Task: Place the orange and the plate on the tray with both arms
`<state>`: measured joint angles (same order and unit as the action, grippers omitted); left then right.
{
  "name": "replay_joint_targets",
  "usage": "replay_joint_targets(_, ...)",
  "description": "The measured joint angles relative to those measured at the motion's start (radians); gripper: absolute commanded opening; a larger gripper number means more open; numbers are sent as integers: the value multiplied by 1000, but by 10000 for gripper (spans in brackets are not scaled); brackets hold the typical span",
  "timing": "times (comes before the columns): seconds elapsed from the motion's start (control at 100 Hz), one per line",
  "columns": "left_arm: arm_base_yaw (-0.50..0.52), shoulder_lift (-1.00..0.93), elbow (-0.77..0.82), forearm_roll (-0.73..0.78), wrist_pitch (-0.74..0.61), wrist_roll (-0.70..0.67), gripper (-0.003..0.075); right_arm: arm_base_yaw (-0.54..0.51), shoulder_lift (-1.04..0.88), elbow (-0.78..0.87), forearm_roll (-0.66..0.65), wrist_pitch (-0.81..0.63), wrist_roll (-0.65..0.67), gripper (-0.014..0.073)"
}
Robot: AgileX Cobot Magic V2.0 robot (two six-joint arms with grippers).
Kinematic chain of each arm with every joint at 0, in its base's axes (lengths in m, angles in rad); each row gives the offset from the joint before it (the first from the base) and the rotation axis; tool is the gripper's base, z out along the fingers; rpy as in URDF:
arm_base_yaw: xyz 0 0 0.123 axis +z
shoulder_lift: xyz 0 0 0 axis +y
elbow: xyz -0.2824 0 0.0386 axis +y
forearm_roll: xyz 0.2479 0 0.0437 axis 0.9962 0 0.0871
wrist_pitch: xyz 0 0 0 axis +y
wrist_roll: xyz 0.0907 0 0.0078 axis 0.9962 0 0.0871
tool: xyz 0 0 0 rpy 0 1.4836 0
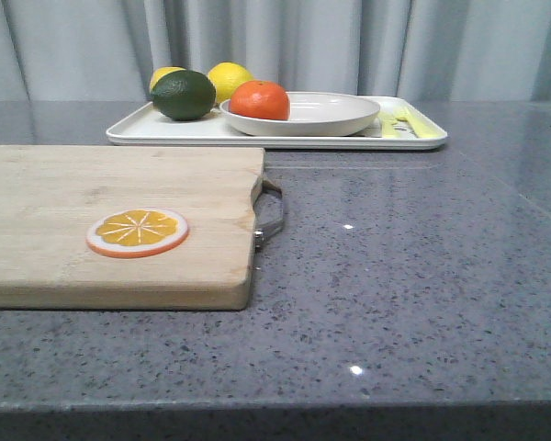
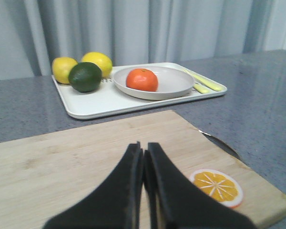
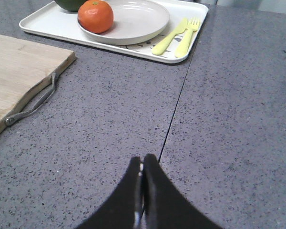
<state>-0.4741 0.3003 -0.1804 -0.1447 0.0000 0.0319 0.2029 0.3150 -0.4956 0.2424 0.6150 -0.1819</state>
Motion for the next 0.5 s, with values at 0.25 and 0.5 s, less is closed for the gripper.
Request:
replay_joint_targets(0.25, 174, -134, 98, 1, -36, 0, -20, 0, 0, 0, 0, 0, 0, -68)
replay_joint_targets(0.5, 353, -256, 182, 1, -32, 0, -20, 0, 0, 0, 0, 0, 0, -68)
